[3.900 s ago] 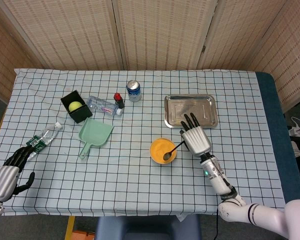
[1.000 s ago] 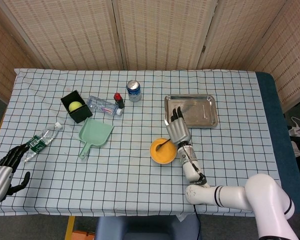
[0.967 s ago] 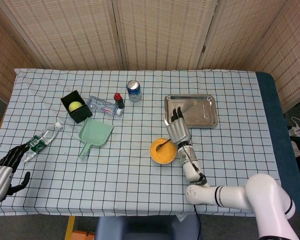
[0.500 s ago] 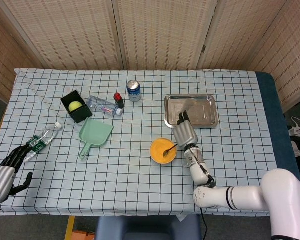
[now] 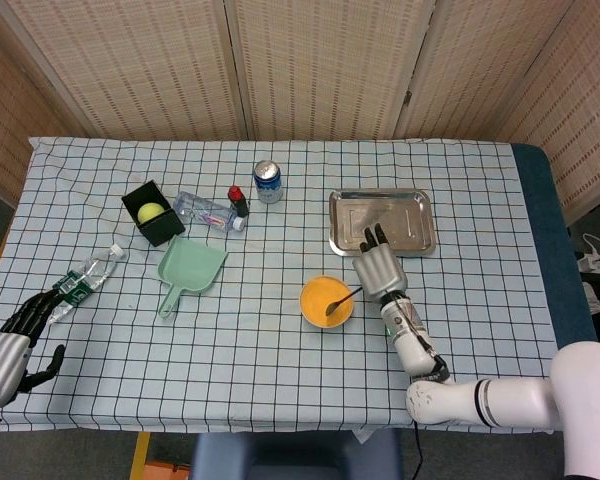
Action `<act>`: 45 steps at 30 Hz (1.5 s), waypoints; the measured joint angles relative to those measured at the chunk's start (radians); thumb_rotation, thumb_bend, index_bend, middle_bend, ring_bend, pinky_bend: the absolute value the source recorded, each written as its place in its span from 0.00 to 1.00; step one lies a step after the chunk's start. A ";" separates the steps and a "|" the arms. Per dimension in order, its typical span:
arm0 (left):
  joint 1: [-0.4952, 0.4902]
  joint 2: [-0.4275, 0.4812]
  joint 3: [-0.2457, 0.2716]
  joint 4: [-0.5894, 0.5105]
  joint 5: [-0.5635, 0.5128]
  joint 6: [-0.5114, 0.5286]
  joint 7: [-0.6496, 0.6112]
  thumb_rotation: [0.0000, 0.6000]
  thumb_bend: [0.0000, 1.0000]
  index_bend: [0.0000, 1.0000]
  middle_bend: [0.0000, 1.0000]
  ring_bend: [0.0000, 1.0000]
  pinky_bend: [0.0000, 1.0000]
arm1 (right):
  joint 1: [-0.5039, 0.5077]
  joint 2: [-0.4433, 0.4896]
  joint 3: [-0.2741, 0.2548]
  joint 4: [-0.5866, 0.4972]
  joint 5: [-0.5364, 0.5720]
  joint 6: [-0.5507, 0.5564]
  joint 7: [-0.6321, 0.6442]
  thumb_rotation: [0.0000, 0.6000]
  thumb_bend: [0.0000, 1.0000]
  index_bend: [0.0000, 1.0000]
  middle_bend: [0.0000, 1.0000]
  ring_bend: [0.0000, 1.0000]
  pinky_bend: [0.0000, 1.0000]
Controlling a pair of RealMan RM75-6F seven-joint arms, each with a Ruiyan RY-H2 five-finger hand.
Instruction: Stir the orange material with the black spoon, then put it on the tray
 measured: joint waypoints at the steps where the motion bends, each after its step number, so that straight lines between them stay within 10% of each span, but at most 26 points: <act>1: 0.000 0.000 0.001 0.000 0.001 0.000 0.001 1.00 0.52 0.00 0.02 0.00 0.19 | 0.000 0.006 -0.008 -0.007 0.008 -0.006 -0.004 1.00 0.79 1.00 0.25 0.00 0.01; 24: 0.000 0.004 0.001 0.007 -0.001 -0.001 -0.021 1.00 0.52 0.00 0.02 0.00 0.19 | 0.064 -0.081 -0.042 0.077 0.096 0.024 -0.099 1.00 0.79 1.00 0.25 0.00 0.01; 45: 0.002 0.011 0.000 0.022 -0.004 0.006 -0.057 1.00 0.52 0.00 0.02 0.00 0.19 | 0.077 -0.265 0.048 0.318 0.066 0.057 -0.084 1.00 0.80 1.00 0.25 0.00 0.01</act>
